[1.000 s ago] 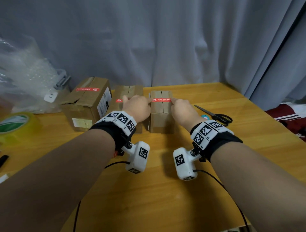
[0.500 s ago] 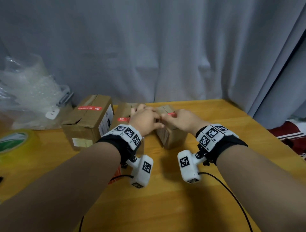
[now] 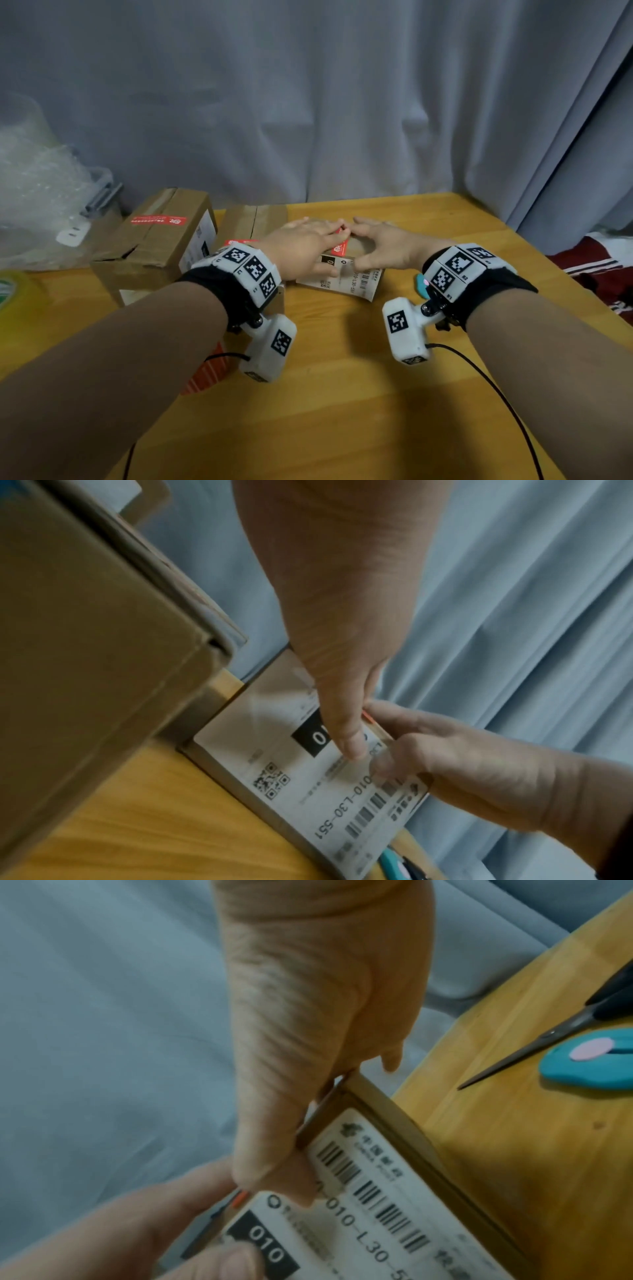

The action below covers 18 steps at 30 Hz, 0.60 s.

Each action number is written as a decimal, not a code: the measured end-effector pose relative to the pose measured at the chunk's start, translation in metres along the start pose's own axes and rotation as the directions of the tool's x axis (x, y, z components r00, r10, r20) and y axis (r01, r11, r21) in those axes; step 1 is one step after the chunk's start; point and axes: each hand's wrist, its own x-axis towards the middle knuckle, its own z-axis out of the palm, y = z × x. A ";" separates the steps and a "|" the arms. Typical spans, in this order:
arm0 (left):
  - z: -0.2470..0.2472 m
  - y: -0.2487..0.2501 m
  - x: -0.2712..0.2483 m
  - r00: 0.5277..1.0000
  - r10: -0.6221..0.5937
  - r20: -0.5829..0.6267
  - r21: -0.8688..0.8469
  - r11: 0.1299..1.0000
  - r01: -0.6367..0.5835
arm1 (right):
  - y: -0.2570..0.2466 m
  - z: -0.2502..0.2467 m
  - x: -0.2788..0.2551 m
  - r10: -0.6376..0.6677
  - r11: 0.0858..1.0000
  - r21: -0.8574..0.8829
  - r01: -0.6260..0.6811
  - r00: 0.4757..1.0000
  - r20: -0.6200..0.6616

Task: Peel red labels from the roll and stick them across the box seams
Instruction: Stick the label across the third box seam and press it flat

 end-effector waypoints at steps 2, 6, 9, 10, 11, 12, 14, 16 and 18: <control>0.002 0.001 0.002 1.000 -0.004 -0.017 0.056 0.998 0.005 | 0.001 0.002 0.000 -0.031 0.999 0.021 0.031 0.999 -0.028; 0.001 0.007 0.011 0.996 -0.047 -0.077 0.166 0.984 0.059 | 0.006 0.006 0.001 -0.032 0.993 0.108 0.040 0.997 -0.073; -0.003 0.011 0.018 0.993 -0.103 -0.059 0.201 0.973 0.113 | 0.010 0.008 0.004 -0.035 0.988 0.149 0.045 0.997 -0.069; -0.004 0.011 0.018 0.992 -0.116 -0.049 0.198 0.972 0.123 | 0.010 0.008 0.005 -0.039 0.988 0.149 0.049 0.997 -0.066; -0.006 0.010 0.018 0.992 -0.122 -0.046 0.196 0.972 0.128 | 0.009 0.007 0.004 -0.045 0.988 0.143 0.053 0.997 -0.061; -0.007 0.008 0.017 0.992 -0.120 -0.047 0.195 0.973 0.127 | 0.009 0.007 0.004 -0.054 0.989 0.132 0.062 0.997 -0.060; -0.009 0.004 0.012 0.993 -0.097 -0.060 0.188 0.976 0.107 | 0.008 0.005 0.002 -0.069 0.995 0.065 0.073 0.995 -0.067; -0.011 -0.002 0.005 0.994 -0.076 -0.073 0.176 0.980 0.088 | 0.006 0.003 0.002 -0.089 0.996 -0.028 0.088 0.995 -0.053; -0.014 -0.008 -0.006 0.994 -0.075 -0.081 0.163 0.983 0.087 | 0.003 0.000 0.003 -0.084 0.993 -0.084 0.083 0.996 -0.017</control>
